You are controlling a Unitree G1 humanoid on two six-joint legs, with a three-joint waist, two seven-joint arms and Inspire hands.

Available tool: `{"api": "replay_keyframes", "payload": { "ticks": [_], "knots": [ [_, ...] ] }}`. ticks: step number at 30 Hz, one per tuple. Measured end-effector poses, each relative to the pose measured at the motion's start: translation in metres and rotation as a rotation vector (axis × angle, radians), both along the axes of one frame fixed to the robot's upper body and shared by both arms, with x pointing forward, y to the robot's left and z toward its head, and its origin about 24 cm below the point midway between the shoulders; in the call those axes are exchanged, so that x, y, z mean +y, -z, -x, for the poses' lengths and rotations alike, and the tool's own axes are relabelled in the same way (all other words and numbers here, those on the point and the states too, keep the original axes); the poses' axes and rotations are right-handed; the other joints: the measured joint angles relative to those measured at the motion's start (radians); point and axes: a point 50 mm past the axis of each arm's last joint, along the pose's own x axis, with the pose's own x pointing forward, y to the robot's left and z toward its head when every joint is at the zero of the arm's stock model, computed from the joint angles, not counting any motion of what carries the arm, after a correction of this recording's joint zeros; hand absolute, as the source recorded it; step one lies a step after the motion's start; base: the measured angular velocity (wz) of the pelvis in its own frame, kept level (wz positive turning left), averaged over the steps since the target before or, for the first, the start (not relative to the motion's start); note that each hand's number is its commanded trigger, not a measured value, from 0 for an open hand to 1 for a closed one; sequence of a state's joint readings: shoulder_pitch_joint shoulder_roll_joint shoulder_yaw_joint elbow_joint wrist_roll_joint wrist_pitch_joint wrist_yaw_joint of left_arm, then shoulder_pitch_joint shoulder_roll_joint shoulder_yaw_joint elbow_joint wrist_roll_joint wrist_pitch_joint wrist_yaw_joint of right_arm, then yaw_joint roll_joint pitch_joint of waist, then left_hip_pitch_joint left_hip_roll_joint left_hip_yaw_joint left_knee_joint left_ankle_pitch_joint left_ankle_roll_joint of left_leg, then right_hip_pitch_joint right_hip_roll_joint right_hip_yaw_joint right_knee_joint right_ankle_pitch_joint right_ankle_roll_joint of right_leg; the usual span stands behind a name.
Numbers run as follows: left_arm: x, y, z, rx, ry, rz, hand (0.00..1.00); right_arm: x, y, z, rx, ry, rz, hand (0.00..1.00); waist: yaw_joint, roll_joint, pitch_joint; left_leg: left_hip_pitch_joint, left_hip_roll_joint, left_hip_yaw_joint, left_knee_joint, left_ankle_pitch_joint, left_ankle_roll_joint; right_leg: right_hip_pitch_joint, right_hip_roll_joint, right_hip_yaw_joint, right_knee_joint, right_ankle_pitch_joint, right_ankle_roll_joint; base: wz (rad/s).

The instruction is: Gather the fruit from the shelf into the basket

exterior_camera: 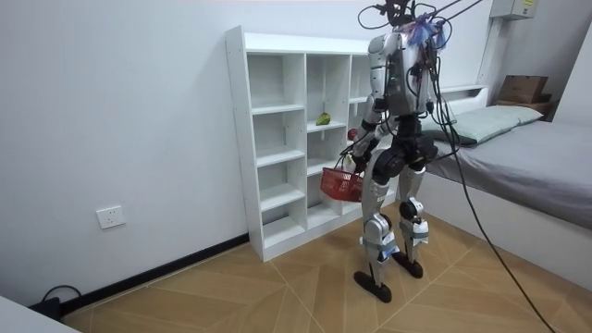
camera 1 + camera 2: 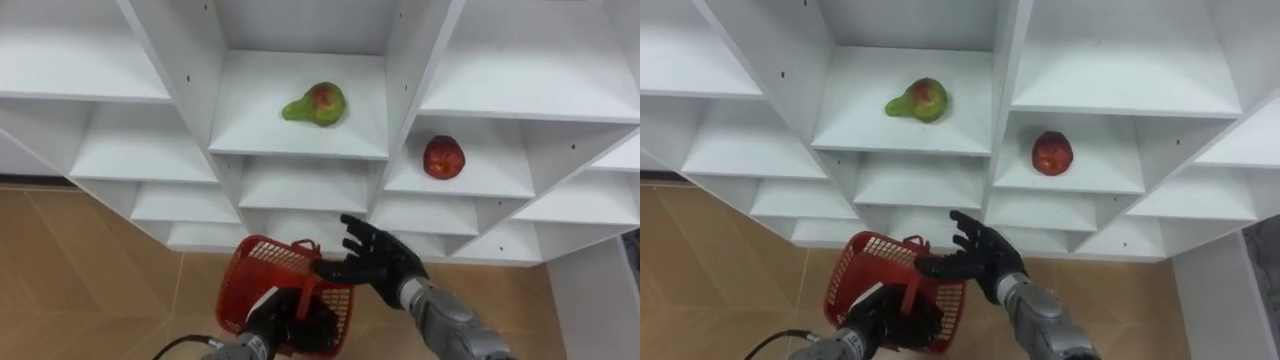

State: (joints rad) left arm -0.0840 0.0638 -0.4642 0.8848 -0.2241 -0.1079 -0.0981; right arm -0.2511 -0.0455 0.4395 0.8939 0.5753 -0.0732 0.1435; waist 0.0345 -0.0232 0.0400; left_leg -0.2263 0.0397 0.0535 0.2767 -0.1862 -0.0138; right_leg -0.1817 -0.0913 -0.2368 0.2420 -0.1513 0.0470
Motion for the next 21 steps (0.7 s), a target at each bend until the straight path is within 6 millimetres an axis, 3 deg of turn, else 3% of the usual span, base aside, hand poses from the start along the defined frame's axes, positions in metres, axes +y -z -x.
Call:
{"api": "replay_keyframes", "payload": {
  "ticks": [15,21],
  "knots": [
    [-0.0008,-0.0015,-0.0029,-0.008,0.007,0.000,1.00,0.0010,0.0045,0.0044,0.018,-0.025,0.027,0.00,-0.002,0.007,-0.0046,0.011,0.000,-0.001,0.000,0.000,0.000,0.012,0.000,0.000,0.000,0.000,0.000,0.00],
    [-0.0003,-0.0013,-0.0022,-0.009,0.004,0.000,1.00,0.0035,-0.0037,-0.0013,-0.064,-0.102,0.102,0.00,-0.002,0.009,-0.0060,0.032,0.000,-0.001,-0.002,0.000,0.000,0.033,-0.001,-0.007,0.001,0.000,0.000,0.00]
  ]
}}
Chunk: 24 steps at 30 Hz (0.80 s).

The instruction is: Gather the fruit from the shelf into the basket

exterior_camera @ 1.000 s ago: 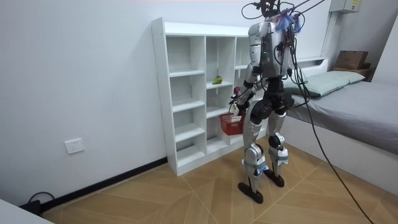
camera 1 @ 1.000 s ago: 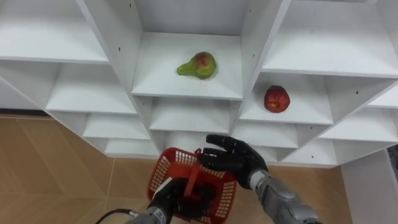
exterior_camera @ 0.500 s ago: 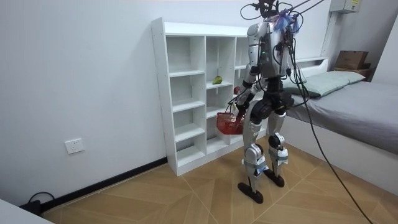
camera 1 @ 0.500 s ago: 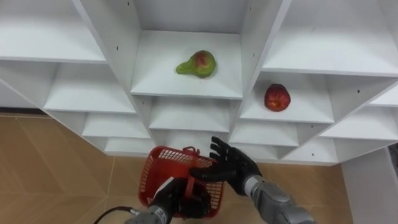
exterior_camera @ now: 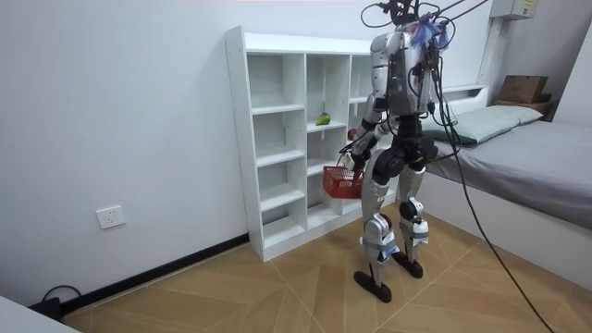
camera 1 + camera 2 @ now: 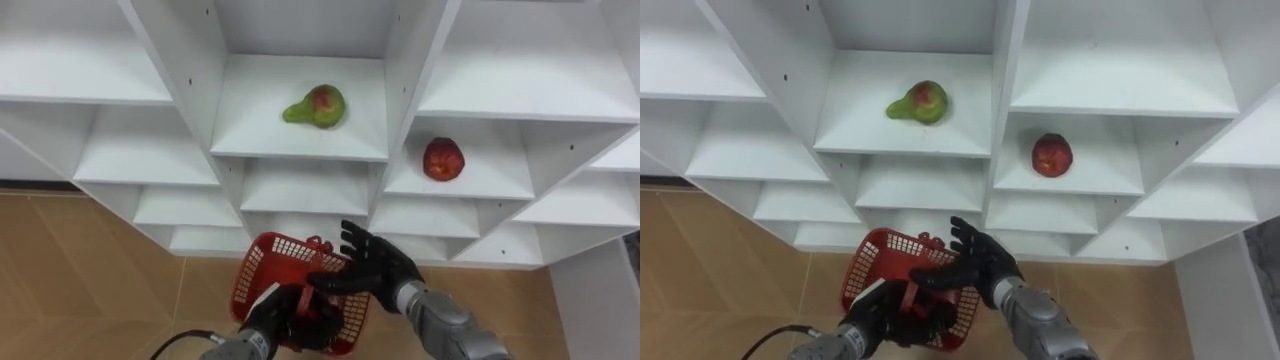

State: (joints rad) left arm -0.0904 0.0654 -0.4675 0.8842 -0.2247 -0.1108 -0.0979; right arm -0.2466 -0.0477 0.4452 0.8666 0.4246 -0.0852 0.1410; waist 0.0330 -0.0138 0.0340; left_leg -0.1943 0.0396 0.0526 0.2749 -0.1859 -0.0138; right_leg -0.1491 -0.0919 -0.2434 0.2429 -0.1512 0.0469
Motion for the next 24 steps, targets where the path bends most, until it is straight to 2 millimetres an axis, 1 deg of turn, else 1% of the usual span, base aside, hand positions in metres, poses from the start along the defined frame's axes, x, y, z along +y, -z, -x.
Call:
{"api": "replay_keyframes", "payload": {
  "ticks": [2,8,10,12,14,15,17,20,24],
  "knots": [
    [0.001,0.000,0.000,-0.002,-0.008,0.000,1.00,-0.002,-0.003,0.001,-0.036,-0.028,0.025,0.00,0.002,0.000,-0.0003,0.014,0.000,-0.002,-0.003,0.000,0.000,0.015,0.000,-0.003,-0.003,0.000,0.000,0.06],
    [0.019,0.002,0.002,-0.005,-0.076,-0.034,1.00,0.004,-0.017,0.005,-0.158,-0.128,0.086,0.00,0.003,-0.004,-0.0040,0.030,-0.001,-0.008,-0.004,0.001,-0.001,0.035,0.001,-0.008,-0.004,0.000,0.000,0.02],
    [0.024,0.002,0.002,-0.007,-0.106,-0.042,1.00,0.004,-0.026,0.002,-0.221,-0.165,0.120,0.00,0.004,-0.006,-0.0081,0.034,-0.001,-0.010,-0.001,0.001,-0.001,0.041,0.001,-0.007,-0.004,0.000,0.000,0.00],
    [0.026,0.003,0.003,-0.009,-0.117,-0.053,1.00,0.005,-0.033,0.001,-0.263,-0.184,0.137,0.00,0.008,-0.007,-0.0091,0.046,-0.001,-0.010,-0.003,0.001,-0.001,0.054,0.001,-0.007,-0.005,0.000,0.000,0.00],
    [0.030,0.004,0.006,-0.002,-0.123,-0.063,1.00,0.007,-0.039,-0.002,-0.300,-0.197,0.157,0.00,0.011,-0.011,-0.0144,0.058,-0.001,-0.011,-0.007,0.001,-0.001,0.065,0.002,-0.007,-0.007,0.000,0.000,0.00],
    [0.032,0.005,0.008,0.003,-0.129,-0.065,1.00,0.008,-0.044,-0.003,-0.336,-0.212,0.177,0.00,0.016,-0.014,-0.0169,0.062,-0.001,-0.011,-0.009,0.002,-0.002,0.068,0.002,-0.007,-0.007,0.000,0.000,-0.04],
    [0.034,0.007,0.011,0.014,-0.145,-0.067,1.00,0.011,-0.058,-0.006,-0.421,-0.248,0.211,0.00,0.029,-0.019,-0.0190,0.067,0.000,-0.010,-0.008,0.002,-0.003,0.072,0.003,-0.006,-0.006,0.000,0.000,0.00],
    [0.041,0.011,0.018,0.037,-0.162,-0.082,1.00,0.015,-0.064,-0.008,-0.464,-0.267,0.224,0.00,0.034,-0.025,-0.0199,0.097,0.000,-0.010,-0.018,0.002,-0.003,0.098,0.003,-0.005,-0.007,0.000,0.000,0.00],
    [0.047,0.011,0.020,0.039,-0.181,-0.101,1.00,0.016,-0.066,-0.008,-0.482,-0.287,0.245,0.00,0.059,-0.036,-0.0204,0.108,0.000,-0.008,-0.025,0.002,-0.003,0.106,0.003,-0.003,-0.008,0.000,0.000,0.00]
  ]
}}
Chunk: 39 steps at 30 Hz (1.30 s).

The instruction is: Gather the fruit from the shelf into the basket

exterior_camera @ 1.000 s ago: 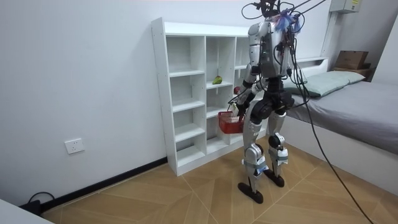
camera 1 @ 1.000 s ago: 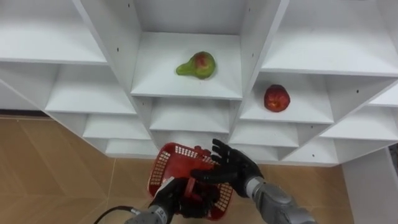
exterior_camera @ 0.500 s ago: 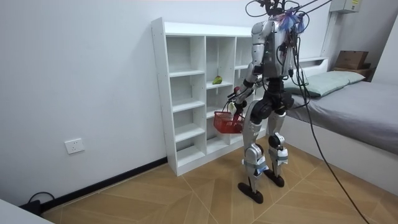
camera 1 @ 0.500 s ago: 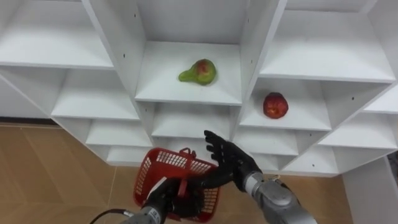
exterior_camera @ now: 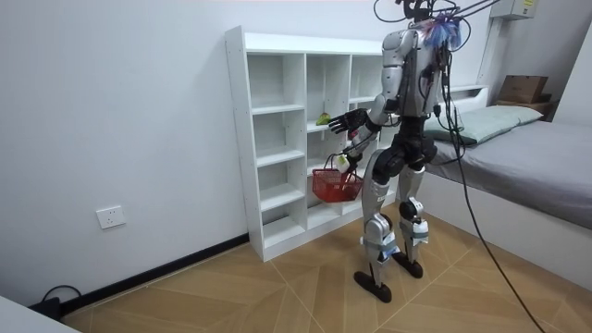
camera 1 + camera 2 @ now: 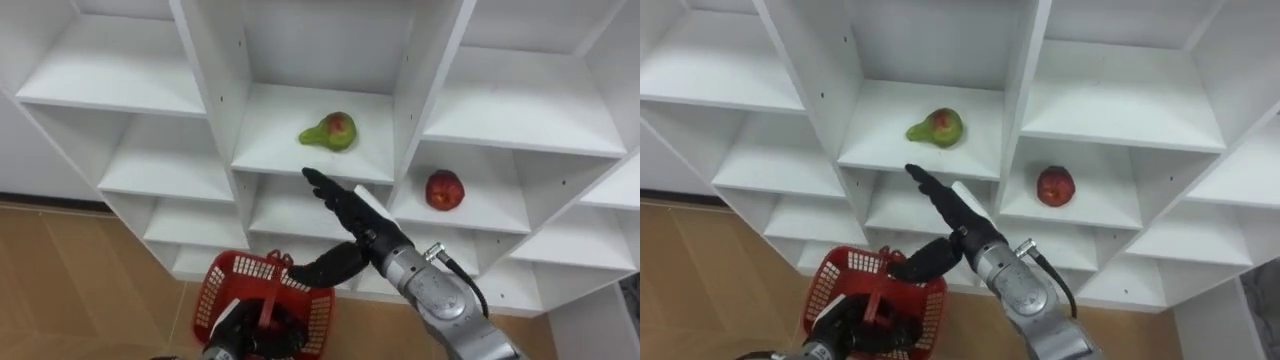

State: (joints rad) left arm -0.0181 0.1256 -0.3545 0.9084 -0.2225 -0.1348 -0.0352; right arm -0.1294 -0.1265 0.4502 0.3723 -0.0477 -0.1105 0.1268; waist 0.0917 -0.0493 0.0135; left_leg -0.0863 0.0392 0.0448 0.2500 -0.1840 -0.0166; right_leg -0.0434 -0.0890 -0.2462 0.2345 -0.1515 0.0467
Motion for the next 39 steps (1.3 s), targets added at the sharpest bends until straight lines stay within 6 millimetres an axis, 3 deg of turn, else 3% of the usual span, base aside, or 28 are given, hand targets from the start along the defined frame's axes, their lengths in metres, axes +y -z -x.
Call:
{"api": "replay_keyframes", "payload": {
  "ticks": [5,11,17,24,26,32,39],
  "knots": [
    [0.007,0.006,0.009,0.042,-0.035,-0.017,1.00,0.002,-0.016,-0.003,-0.083,-0.041,0.023,0.00,0.011,-0.008,0.0008,0.011,0.000,-0.002,-0.013,0.002,-0.002,0.017,0.004,-0.001,-0.017,0.000,0.000,0.00],
    [0.014,0.009,0.015,0.062,-0.065,-0.033,1.00,0.009,-0.057,-0.006,-0.287,-0.096,0.046,0.00,0.024,-0.036,0.0034,0.013,0.000,-0.003,-0.015,0.002,-0.003,0.024,0.004,-0.005,-0.031,-0.001,-0.001,0.00],
    [0.016,0.009,0.017,0.059,-0.030,-0.072,1.00,0.013,-0.076,-0.006,-0.394,-0.107,0.071,0.00,0.025,-0.041,0.0031,0.026,0.000,-0.005,-0.026,0.002,-0.003,0.030,0.005,-0.007,-0.032,0.000,-0.001,0.01],
    [0.020,0.005,0.012,0.025,-0.005,-0.105,1.00,-0.003,-0.100,-0.023,-0.499,-0.030,0.084,0.00,0.027,-0.052,0.0057,0.033,0.000,-0.003,-0.034,0.002,-0.003,0.032,0.005,-0.004,-0.032,-0.001,-0.001,-0.01],
    [0.022,0.005,0.013,0.028,-0.012,-0.105,1.00,-0.008,-0.109,-0.029,-0.539,0.010,0.083,0.00,0.029,-0.066,0.0114,0.045,0.000,-0.003,-0.045,0.005,-0.005,0.040,0.006,-0.005,-0.034,-0.001,-0.001,0.00],
    [0.029,0.004,0.014,0.030,-0.010,-0.123,1.00,-0.012,-0.112,-0.034,-0.559,0.058,0.082,0.00,0.032,-0.093,0.0096,0.047,-0.001,-0.018,-0.045,0.005,-0.005,0.057,0.009,-0.010,-0.051,0.000,-0.001,0.08],
    [0.034,0.003,0.013,0.034,0.033,-0.175,1.00,-0.023,-0.086,-0.053,-0.446,0.114,0.160,0.00,0.054,-0.102,0.0139,0.044,-0.001,-0.023,-0.044,0.005,-0.006,0.058,0.010,-0.008,-0.052,-0.001,-0.001,0.01]
  ]
}}
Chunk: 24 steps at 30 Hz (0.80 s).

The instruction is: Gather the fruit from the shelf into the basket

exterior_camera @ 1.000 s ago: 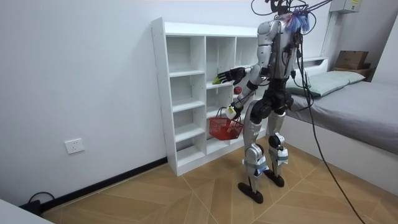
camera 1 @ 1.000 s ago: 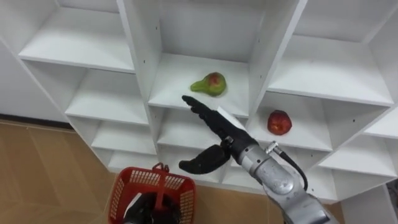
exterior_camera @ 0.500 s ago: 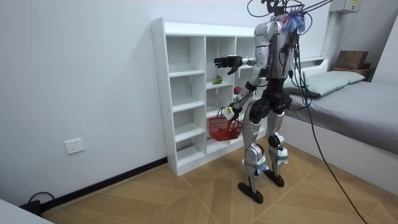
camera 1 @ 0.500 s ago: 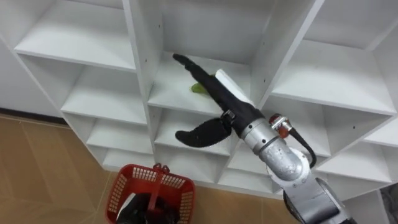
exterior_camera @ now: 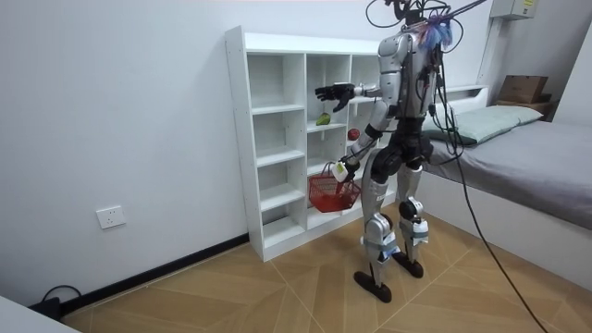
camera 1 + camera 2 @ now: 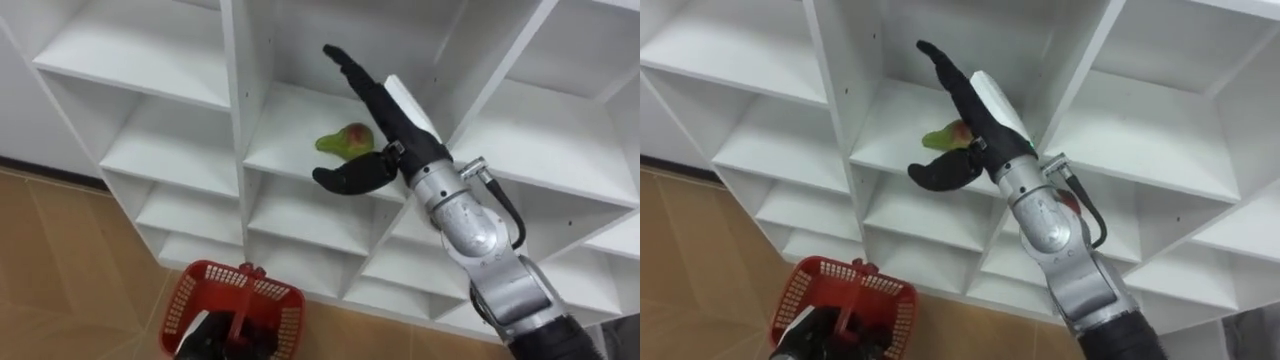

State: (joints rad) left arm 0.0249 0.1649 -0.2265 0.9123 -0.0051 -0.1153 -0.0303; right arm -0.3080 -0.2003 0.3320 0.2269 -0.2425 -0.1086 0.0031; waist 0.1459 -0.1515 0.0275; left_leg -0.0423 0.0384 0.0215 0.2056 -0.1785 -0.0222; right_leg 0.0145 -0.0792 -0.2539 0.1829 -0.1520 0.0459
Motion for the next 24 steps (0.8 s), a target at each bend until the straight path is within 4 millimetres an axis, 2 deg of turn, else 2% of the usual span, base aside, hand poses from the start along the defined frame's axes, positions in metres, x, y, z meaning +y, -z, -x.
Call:
{"api": "replay_keyframes", "payload": {
  "ticks": [8,11,13,17,24],
  "knots": [
    [0.003,-0.007,-0.011,-0.044,0.009,-0.017,1.00,-0.016,-0.007,-0.027,-0.010,0.095,0.024,0.00,0.003,-0.025,-0.0016,-0.005,0.000,-0.006,0.001,0.001,-0.001,-0.002,0.000,-0.011,0.000,0.000,0.000,0.02],
    [0.004,-0.010,-0.015,-0.058,0.045,-0.049,1.00,-0.023,-0.011,-0.038,0.003,0.123,0.024,0.00,0.001,-0.044,-0.0026,-0.010,0.000,-0.017,0.002,0.001,-0.001,-0.002,0.000,-0.027,0.000,0.000,0.000,0.13],
    [0.008,-0.010,-0.016,-0.056,0.034,-0.059,1.00,-0.034,-0.016,-0.045,-0.003,0.164,0.021,0.00,-0.002,-0.056,-0.0046,-0.029,-0.002,-0.041,0.018,0.001,-0.002,-0.001,-0.002,-0.061,0.001,0.000,0.000,0.31],
    [0.009,-0.009,-0.014,-0.030,0.019,-0.053,1.00,-0.049,-0.015,-0.050,0.018,0.215,0.025,0.00,0.001,-0.056,-0.0048,-0.030,-0.007,-0.068,0.029,0.001,-0.002,0.015,-0.003,-0.071,-0.001,0.000,0.000,0.22],
    [0.013,-0.009,-0.013,-0.010,0.010,-0.040,1.00,-0.057,-0.004,-0.055,0.101,0.216,0.055,0.00,0.012,-0.060,-0.0027,-0.025,-0.016,-0.082,0.033,0.001,-0.001,0.035,-0.008,-0.086,-0.016,0.000,0.000,0.06]
  ]
}}
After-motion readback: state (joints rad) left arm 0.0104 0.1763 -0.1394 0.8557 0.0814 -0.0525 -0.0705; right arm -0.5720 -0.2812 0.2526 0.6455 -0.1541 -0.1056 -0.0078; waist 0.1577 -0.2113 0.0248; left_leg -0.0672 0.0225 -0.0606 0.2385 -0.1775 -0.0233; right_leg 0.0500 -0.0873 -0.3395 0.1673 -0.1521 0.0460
